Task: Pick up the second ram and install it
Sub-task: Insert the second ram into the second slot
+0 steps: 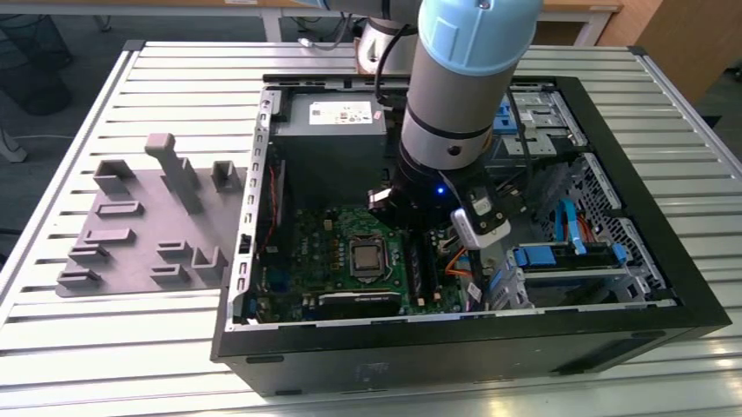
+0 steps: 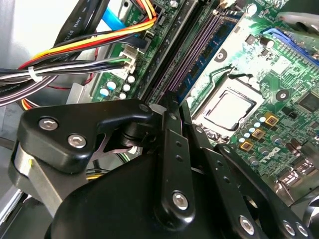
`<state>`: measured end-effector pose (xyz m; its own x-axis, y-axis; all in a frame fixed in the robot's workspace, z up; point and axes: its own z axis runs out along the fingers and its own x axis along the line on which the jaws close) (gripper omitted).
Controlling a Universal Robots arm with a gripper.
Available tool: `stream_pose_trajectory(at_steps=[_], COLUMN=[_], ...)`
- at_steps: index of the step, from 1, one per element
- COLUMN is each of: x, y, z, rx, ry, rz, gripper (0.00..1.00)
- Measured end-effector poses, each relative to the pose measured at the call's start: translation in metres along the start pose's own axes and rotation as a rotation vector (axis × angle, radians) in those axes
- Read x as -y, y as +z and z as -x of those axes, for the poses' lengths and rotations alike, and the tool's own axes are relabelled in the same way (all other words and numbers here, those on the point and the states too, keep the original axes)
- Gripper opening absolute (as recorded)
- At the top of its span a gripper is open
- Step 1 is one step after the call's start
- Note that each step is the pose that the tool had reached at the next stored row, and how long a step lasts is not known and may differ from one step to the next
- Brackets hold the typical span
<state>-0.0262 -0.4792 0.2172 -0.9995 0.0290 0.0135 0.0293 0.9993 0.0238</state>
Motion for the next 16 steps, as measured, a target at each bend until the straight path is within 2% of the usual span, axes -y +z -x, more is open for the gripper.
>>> stream_pose_trajectory(at_steps=[16], x=[-0.0007], y=[0.0013], z=[0.0020], rx=[0.0001], ry=[0.003], rz=[-0.0002], gripper=[0.14])
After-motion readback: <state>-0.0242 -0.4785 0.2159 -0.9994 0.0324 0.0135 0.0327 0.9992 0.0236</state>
